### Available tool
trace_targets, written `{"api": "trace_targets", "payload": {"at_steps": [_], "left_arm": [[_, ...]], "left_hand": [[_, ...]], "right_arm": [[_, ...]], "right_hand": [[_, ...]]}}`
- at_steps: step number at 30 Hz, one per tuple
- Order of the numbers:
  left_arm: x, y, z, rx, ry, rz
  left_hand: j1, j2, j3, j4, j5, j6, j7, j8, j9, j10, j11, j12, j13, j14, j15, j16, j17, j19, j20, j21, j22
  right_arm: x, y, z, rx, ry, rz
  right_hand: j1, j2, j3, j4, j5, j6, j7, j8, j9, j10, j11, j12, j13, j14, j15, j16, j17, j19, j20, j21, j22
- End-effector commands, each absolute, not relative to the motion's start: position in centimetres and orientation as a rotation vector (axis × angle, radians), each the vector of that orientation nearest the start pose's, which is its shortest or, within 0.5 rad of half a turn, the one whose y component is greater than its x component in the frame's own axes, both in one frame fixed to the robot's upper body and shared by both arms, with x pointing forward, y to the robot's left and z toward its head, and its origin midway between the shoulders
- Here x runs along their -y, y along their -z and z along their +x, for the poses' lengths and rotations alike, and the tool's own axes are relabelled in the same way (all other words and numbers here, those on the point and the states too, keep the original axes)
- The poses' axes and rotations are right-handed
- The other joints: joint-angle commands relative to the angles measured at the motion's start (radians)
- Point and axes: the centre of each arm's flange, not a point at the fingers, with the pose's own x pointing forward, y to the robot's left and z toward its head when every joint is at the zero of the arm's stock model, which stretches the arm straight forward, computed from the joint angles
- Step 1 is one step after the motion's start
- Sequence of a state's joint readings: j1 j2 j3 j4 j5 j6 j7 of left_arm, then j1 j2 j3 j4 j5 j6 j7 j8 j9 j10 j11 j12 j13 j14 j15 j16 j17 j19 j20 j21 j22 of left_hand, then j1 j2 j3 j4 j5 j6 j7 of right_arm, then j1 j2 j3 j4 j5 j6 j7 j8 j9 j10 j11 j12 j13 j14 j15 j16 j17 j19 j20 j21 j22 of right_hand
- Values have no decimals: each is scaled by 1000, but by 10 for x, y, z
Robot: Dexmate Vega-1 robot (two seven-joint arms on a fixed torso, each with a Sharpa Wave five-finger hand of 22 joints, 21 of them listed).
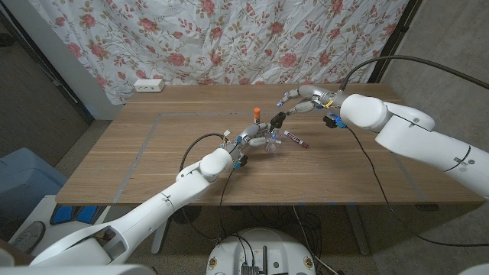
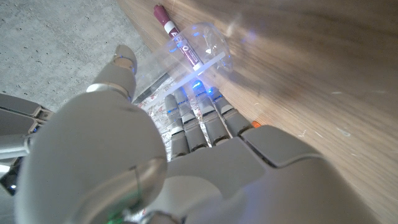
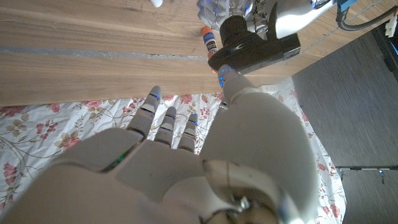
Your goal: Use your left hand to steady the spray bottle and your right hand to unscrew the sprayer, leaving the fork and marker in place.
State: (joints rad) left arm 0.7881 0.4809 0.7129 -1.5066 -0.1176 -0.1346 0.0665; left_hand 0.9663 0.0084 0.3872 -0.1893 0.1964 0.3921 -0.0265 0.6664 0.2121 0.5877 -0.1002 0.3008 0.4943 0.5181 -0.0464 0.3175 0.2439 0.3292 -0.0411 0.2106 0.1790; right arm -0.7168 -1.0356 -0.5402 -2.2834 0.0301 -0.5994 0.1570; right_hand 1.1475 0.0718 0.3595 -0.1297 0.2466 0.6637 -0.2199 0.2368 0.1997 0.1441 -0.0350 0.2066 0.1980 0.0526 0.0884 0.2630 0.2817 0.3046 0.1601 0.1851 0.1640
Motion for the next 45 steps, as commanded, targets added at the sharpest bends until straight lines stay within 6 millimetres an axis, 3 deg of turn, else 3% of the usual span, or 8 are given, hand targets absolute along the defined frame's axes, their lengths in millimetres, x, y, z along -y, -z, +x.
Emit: {"api": "trace_targets", "payload": {"at_steps": [1, 4, 7, 10, 14, 17, 31, 45], "left_arm": [[-94, 62, 614, 624, 439, 541], [-94, 62, 615, 624, 436, 540], [-94, 62, 615, 623, 435, 539], [-95, 62, 615, 623, 433, 539], [-96, 62, 615, 621, 431, 538], [-97, 61, 615, 620, 429, 538], [-98, 61, 617, 617, 424, 534], [-97, 59, 620, 617, 422, 534]], "left_hand": [[-61, 113, 22, 17, 5, 66, 20, 8, 3, 41, -27, 5, 3, 12, -97, -3, 5, 12, -25, 1, 2], [-61, 113, 22, 17, 5, 67, 22, 9, 3, 41, -29, 5, 3, 12, -97, -4, 5, 12, -25, 1, 2], [-62, 114, 22, 18, 5, 67, 22, 9, 3, 42, -28, 5, 3, 12, -97, -4, 6, 12, -25, 2, 2], [-62, 114, 23, 18, 5, 68, 22, 9, 3, 42, -29, 4, 4, 14, -98, -4, 5, 13, -23, 2, 2], [-63, 114, 23, 18, 5, 68, 22, 9, 3, 44, -29, 5, 4, 14, -97, -4, 6, 14, -23, 2, 2], [-64, 114, 24, 19, 5, 69, 21, 10, 3, 43, -28, 4, 4, 15, -97, -5, 5, 14, -23, 2, 3], [-66, 116, 24, 19, 5, 69, 22, 10, 2, 45, -28, 3, 6, 15, -97, -5, 7, 15, -22, 2, 3], [-68, 115, 26, 19, 5, 69, 22, 11, 2, 46, -26, 2, 7, 17, -97, -6, 6, 17, -22, 3, 3]], "right_arm": [[203, -91, 495, 462, -236, -1158], [204, -90, 494, 460, -232, -1167], [204, -89, 493, 461, -230, -1159], [204, -86, 491, 473, -204, -1151], [203, -83, 490, 495, -175, -1166], [203, -81, 490, 502, -172, -1160], [197, -76, 491, 468, -144, -1176], [193, -71, 493, 431, -143, -1185]], "right_hand": [[-107, -18, -52, 30, -19, -3, 1, -17, 0, 7, 23, -2, 2, 6, 29, 2, 2, 11, 34, 5, 3], [-154, -30, -74, 42, -30, -6, 4, -23, 0, 7, 33, -2, 3, 11, 41, 2, 0, 17, 44, 5, 3], [-242, -30, -107, 72, -46, -2, 11, -26, 4, 8, 43, -2, 3, 11, 45, 1, 2, 18, 48, 3, 4], [-337, -15, -135, 109, -60, 10, 35, -22, 9, 23, 43, 2, 3, 17, 42, 3, 6, 16, 43, 1, 4], [-419, -6, -160, 133, -67, 31, 90, -18, 12, 59, 68, 12, 3, 48, 48, 16, 10, 36, 49, 7, 4], [-445, -9, -169, 137, -67, 49, 119, -13, 12, 76, 76, 16, 2, 68, 51, 22, 10, 45, 50, 8, 5], [-540, -7, -197, 159, -66, 82, 198, -9, 13, 102, 109, 16, 1, 98, 67, 30, 12, 74, 49, 11, 5], [-588, -2, -208, 163, -66, 162, 227, 12, 13, 136, 122, 21, 1, 125, 62, 34, 9, 104, 50, 12, 3]]}}
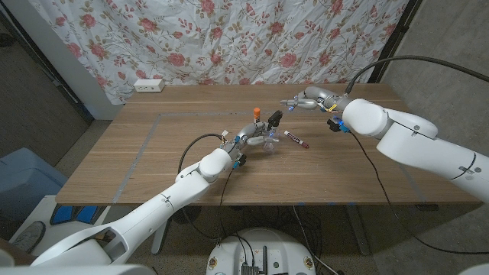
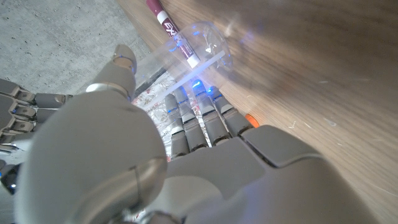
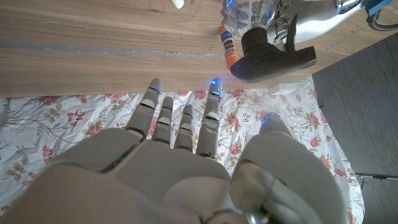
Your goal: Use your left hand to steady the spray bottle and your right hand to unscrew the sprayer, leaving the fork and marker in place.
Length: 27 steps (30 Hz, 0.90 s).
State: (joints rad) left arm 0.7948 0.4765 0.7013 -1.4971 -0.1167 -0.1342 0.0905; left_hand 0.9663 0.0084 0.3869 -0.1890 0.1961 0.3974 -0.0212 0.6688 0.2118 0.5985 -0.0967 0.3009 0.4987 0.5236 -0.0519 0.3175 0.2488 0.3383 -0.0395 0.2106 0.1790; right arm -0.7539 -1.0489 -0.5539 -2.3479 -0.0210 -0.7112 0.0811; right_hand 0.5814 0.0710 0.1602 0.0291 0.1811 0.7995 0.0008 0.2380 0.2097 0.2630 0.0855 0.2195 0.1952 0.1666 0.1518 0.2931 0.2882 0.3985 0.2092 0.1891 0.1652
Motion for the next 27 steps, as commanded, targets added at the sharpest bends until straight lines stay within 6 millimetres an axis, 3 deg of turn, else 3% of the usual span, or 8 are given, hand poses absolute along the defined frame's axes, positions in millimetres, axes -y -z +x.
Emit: {"api": "trace_targets", "payload": {"at_steps": [1, 14, 27], "left_arm": [[-97, 59, 621, 617, 424, 535], [-94, 57, 621, 621, 423, 538], [-92, 59, 618, 616, 422, 536]], "left_hand": [[-68, 115, 26, 19, 5, 64, 17, 8, 3, 36, -30, 2, 3, 12, -92, -7, 1, 8, -24, 3, 3], [-68, 116, 27, 18, 5, 63, 16, 8, 3, 36, -31, 1, 5, 13, -90, -8, 2, 8, -23, 3, 3], [-69, 117, 28, 18, 5, 63, 16, 8, 3, 36, -30, -1, 6, 13, -90, -8, 3, 9, -23, 2, 3]], "right_arm": [[192, -71, 493, 429, -149, -1181], [183, -66, 494, 438, -181, -1168], [175, -65, 494, 445, -204, -1184]], "right_hand": [[-25, -2, -9, 4, -1, 33, 5, 12, 2, 19, -1, 9, 3, 12, -1, 4, 2, 11, 1, 7, 2], [-49, 1, -14, 7, -3, 58, -4, 15, 1, 29, -2, 8, 3, 15, -1, 2, 2, 16, 3, 5, 2], [-103, 7, -28, 23, 0, 16, 0, -11, -1, 9, 8, -6, 3, 0, 15, -6, 5, 6, 6, -3, 3]]}}
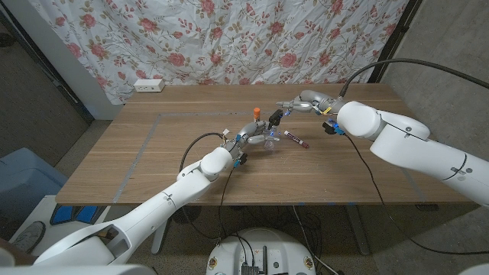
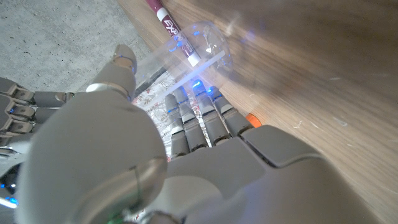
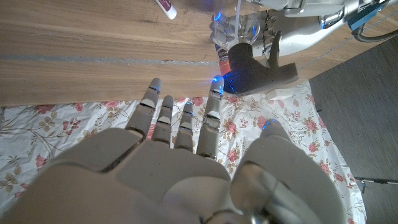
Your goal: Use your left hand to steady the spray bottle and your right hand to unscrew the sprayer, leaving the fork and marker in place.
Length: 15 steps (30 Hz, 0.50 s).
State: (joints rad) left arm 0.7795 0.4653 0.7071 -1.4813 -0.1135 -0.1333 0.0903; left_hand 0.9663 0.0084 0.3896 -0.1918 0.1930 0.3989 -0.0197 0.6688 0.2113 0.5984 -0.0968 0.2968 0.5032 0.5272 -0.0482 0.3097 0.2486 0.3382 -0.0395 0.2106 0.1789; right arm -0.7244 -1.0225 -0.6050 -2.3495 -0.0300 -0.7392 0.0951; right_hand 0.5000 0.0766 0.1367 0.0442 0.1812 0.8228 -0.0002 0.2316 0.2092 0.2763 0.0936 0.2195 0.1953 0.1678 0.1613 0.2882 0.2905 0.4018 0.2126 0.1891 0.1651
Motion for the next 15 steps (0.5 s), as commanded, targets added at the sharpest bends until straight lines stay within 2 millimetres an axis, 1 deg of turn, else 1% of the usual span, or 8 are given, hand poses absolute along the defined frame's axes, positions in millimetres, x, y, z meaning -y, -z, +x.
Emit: {"api": "trace_targets", "payload": {"at_steps": [1, 2, 4, 6, 7, 9, 12, 15], "left_arm": [[-92, 59, 618, 616, 422, 536], [-92, 59, 617, 616, 423, 539], [-91, 60, 617, 616, 423, 538], [-91, 60, 616, 616, 422, 540], [-91, 60, 616, 616, 421, 541], [-91, 60, 616, 614, 420, 541], [-91, 61, 615, 611, 423, 544], [-91, 61, 614, 610, 423, 543]], "left_hand": [[-70, 118, 26, 22, 8, 62, 15, 8, 3, 36, -31, 3, 2, 9, -94, 0, 4, 9, -23, 3, 3], [-69, 119, 26, 22, 8, 62, 15, 8, 3, 36, -30, 3, 2, 9, -94, 0, 4, 8, -23, 2, 3], [-69, 119, 27, 21, 8, 63, 17, 9, 3, 38, -30, 3, 2, 10, -95, -1, 4, 9, -23, 3, 3], [-70, 120, 27, 21, 8, 61, 16, 8, 3, 37, -30, 2, 2, 9, -95, -1, 4, 9, -23, 2, 3], [-70, 120, 27, 22, 8, 62, 16, 9, 3, 37, -30, 2, 2, 10, -94, -1, 4, 9, -23, 3, 3], [-70, 119, 28, 21, 8, 63, 16, 9, 3, 37, -30, 2, 2, 10, -95, -1, 4, 9, -23, 3, 3], [-71, 120, 28, 22, 8, 62, 16, 9, 3, 37, -30, 2, 3, 10, -94, -1, 4, 9, -23, 3, 3], [-72, 121, 28, 22, 8, 63, 16, 9, 3, 38, -29, 2, 3, 10, -94, -2, 5, 10, -23, 3, 3]], "right_arm": [[175, -65, 494, 445, -204, -1184], [175, -66, 494, 447, -203, -1189], [172, -67, 494, 444, -212, -1203], [172, -67, 494, 444, -215, -1206], [171, -67, 494, 444, -217, -1206], [170, -68, 494, 442, -222, -1209], [168, -68, 494, 430, -229, -1217], [167, -68, 494, 424, -236, -1225]], "right_hand": [[-29, 2, -7, 11, 1, -8, 2, -6, -1, -7, 0, -7, 3, -4, 7, -3, 3, 1, 2, -3, 3], [-33, 2, -8, 13, 1, -9, 3, -7, -1, -6, 0, -7, 3, -4, 7, -3, 3, 1, 2, -3, 3], [-56, 1, -16, 21, 4, -31, 17, -17, -1, -12, 4, -10, 3, -6, 10, -5, 4, -1, 2, -4, 3], [-67, -2, -20, 23, 6, -42, 25, -23, -1, -16, 9, -12, 3, -7, 13, -6, 5, -3, 2, -5, 3], [-71, -3, -22, 24, 6, -45, 27, -24, -1, -18, 14, -12, 3, -9, 16, -7, 5, -4, 2, -5, 3], [-81, -9, -27, 24, 8, -59, 44, -29, -1, -21, 16, -14, 3, -12, 21, -10, 4, -8, 2, -6, 3], [-88, -13, -30, 22, 9, -75, 56, -34, 0, -28, 24, -16, 3, -13, 26, -12, 3, -10, 1, -6, 3], [-88, -16, -31, 18, 11, -87, 59, -38, 0, -33, 33, -18, 3, -14, 31, -15, 2, -12, 1, -6, 3]]}}
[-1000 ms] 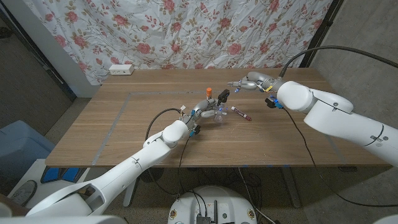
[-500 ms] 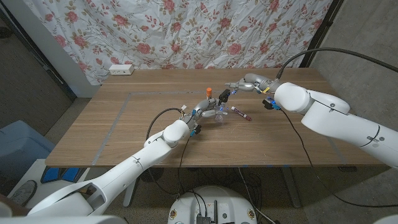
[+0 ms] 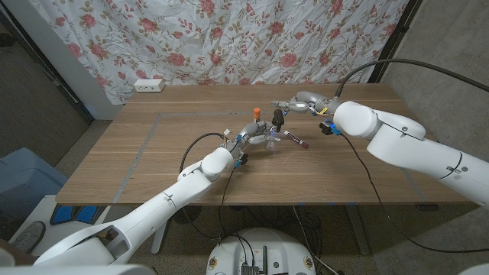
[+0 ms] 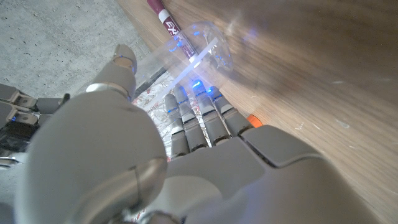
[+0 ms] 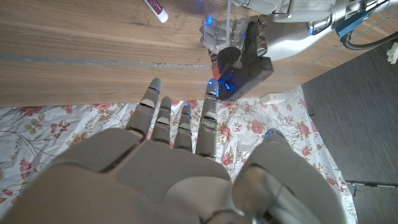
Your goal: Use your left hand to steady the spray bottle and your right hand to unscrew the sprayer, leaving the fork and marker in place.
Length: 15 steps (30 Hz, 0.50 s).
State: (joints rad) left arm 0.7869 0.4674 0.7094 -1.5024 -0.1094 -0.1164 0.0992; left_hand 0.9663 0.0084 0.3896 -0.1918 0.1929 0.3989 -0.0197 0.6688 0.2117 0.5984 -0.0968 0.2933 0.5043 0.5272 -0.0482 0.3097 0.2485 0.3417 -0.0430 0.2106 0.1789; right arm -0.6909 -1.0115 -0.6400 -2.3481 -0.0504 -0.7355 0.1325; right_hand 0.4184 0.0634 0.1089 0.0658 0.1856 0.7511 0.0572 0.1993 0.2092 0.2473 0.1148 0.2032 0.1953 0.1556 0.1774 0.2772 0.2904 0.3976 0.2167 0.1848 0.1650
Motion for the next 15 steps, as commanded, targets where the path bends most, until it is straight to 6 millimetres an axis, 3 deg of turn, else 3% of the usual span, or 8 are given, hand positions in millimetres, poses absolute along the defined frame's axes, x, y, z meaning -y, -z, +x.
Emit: {"api": "trace_targets", "payload": {"at_steps": [1, 5, 8, 10, 15], "left_arm": [[-91, 61, 614, 609, 423, 543], [-91, 61, 614, 608, 423, 541], [-91, 62, 615, 605, 423, 536], [-91, 62, 615, 605, 424, 536], [-91, 63, 615, 605, 422, 534]], "left_hand": [[-72, 121, 28, 22, 8, 62, 16, 9, 3, 37, -30, 5, 2, 11, -94, -2, 4, 6, -19, 3, 3], [-74, 122, 30, 24, 8, 63, 17, 9, 3, 41, -29, 6, 3, 11, -94, -3, 4, 6, -19, 3, 3], [-77, 127, 31, 27, 8, 64, 17, 9, 3, 40, -27, 5, 3, 11, -92, -3, 5, 7, -19, 3, 3], [-79, 128, 32, 27, 8, 65, 18, 10, 3, 40, -27, 5, 3, 13, -92, -4, 4, 6, -19, 2, 3], [-81, 129, 34, 28, 8, 64, 19, 10, 2, 43, -29, 5, 4, 13, -93, -5, 4, 7, -19, 2, 3]], "right_arm": [[167, -68, 495, 421, -238, -1226], [166, -68, 495, 412, -241, -1238], [166, -69, 496, 403, -243, -1241], [166, -69, 496, 400, -244, -1246], [167, -70, 496, 394, -252, -1246]], "right_hand": [[-5, -3, -3, -6, 7, -22, 1, -7, 0, -5, 11, -2, 3, -2, 15, -5, 1, -8, -3, -2, 3], [8, -3, 3, -20, 10, -41, -5, -9, 1, -18, 16, -6, 3, -9, 16, -11, -1, -14, -3, -3, 3], [47, 2, 21, -54, 11, -64, -13, -8, 2, -22, 10, -5, 3, -16, 11, -17, -5, -20, -4, -3, 3], [98, 11, 47, -96, 8, -77, -17, -3, 2, -27, 8, -5, 3, -18, 9, -22, -9, -26, -4, -3, 3], [178, 29, 90, -162, 19, -101, -26, -1, 4, -41, -1, -6, 3, -22, -1, -28, -14, -31, -5, -1, 3]]}}
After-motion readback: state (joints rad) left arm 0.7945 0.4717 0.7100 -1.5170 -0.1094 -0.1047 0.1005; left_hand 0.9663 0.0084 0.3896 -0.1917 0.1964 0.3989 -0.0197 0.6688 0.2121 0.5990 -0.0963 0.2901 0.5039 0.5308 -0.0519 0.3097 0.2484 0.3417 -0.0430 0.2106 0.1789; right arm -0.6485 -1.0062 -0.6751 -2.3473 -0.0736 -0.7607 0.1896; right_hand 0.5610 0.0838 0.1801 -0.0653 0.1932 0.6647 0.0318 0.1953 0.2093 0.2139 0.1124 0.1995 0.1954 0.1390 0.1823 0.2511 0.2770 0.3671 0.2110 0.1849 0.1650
